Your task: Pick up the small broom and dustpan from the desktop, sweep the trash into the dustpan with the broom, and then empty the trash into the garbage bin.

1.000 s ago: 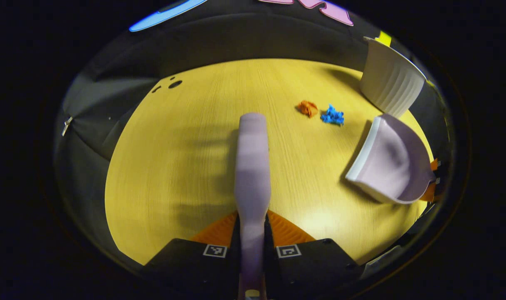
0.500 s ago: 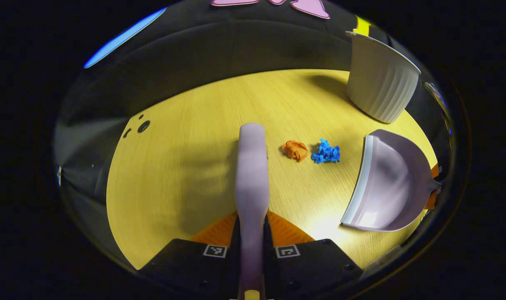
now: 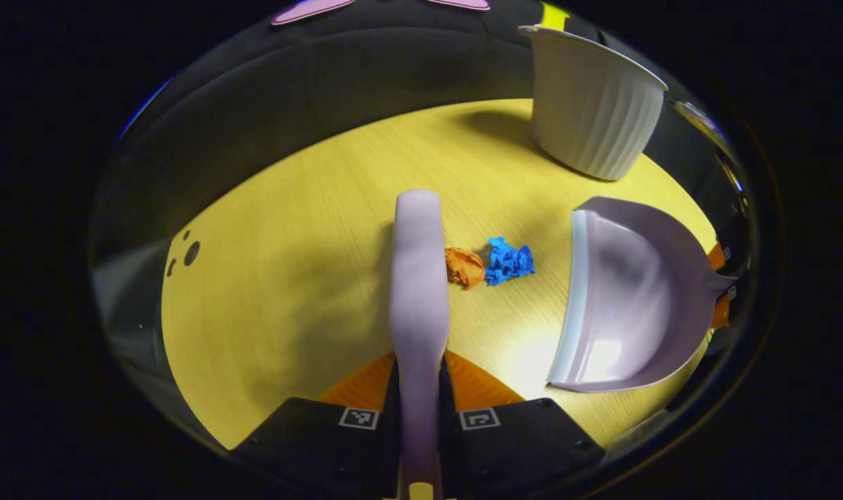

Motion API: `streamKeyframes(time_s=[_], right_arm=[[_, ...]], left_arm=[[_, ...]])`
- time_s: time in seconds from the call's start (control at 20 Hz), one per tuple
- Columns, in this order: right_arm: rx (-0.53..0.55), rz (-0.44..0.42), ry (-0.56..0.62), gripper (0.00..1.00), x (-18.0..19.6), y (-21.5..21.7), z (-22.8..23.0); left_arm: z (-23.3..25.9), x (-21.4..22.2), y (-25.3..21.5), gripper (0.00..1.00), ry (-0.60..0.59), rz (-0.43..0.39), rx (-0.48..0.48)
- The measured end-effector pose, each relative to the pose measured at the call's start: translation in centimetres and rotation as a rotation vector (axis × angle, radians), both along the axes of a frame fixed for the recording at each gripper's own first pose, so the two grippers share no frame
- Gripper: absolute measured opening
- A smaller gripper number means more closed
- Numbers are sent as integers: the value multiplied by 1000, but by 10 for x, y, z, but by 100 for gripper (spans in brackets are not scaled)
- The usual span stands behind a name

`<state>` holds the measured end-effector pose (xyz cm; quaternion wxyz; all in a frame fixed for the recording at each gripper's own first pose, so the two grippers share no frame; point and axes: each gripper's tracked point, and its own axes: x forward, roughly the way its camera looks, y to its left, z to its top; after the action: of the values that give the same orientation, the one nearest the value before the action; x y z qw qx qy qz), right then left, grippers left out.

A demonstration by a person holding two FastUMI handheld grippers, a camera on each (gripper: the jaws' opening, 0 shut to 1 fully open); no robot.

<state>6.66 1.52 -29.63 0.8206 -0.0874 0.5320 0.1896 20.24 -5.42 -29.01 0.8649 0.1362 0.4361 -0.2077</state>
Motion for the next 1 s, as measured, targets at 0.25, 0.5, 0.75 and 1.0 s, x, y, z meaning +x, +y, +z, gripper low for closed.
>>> streamKeyframes(time_s=[0.25, 0.5, 0.75, 1.0], right_arm=[[0, 7, 0, 36, 0, -1, -1], [-4, 14, -17, 36, 0, -2, -3], [33, -25, -109, 36, -3, 3, -9], [49, -92, -144, 36, -22, -5, 10]], left_arm=[[-1, -24, -37, 27, 46, -154, -64], [4, -56, -70, 27, 104, -275, -153], [16, -49, -65, 27, 82, -170, -212], [11, -37, -27, 27, 32, -18, -208]])
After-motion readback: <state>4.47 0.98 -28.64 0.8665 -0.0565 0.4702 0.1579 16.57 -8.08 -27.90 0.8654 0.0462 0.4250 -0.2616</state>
